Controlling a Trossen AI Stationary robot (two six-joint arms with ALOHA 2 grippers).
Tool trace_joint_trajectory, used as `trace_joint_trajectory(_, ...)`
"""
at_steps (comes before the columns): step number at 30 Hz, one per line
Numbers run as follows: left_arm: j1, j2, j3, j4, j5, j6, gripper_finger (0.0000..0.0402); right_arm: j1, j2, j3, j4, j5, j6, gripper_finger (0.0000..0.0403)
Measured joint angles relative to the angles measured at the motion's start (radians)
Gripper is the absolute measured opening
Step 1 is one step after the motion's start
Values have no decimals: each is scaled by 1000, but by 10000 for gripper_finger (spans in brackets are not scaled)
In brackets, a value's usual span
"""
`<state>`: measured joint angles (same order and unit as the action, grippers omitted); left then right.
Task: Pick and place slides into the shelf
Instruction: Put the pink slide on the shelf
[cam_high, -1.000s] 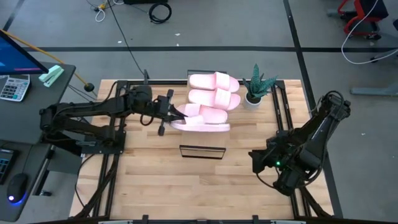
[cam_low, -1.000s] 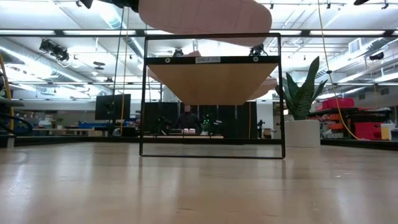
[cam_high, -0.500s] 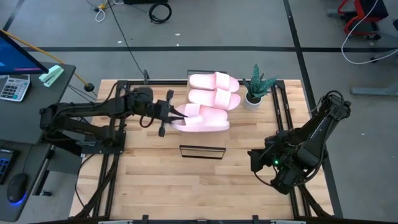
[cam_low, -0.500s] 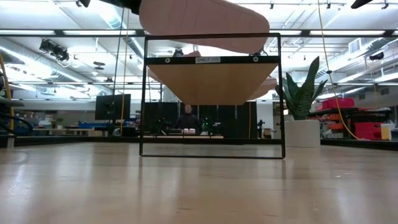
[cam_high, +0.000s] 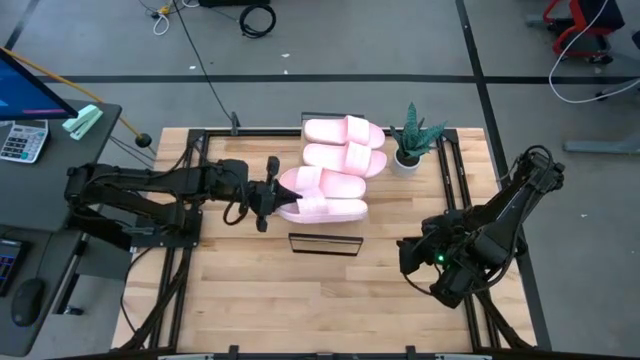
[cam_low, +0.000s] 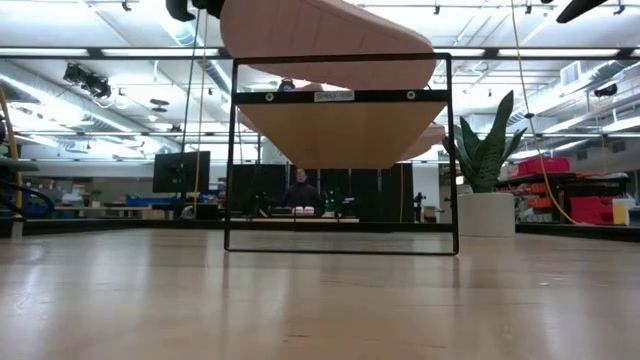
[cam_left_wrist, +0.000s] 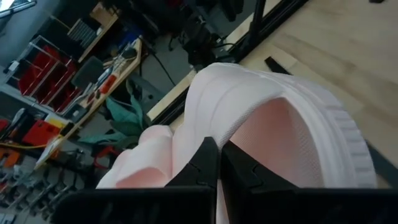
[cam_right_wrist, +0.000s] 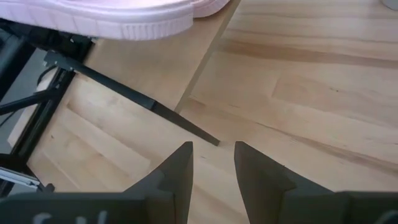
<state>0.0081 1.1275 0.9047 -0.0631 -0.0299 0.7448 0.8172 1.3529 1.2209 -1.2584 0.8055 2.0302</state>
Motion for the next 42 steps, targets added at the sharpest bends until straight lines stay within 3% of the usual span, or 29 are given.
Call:
trace_joint_trajectory(35, -8, -6, 0, -126, -60, 83, 7, -12, 0, 0, 23, -17, -64, 124)
trace_joint_trajectory(42, -23, -6, 1, -174, -100, 180, 8, -12, 0, 0, 23, -18, -63, 124)
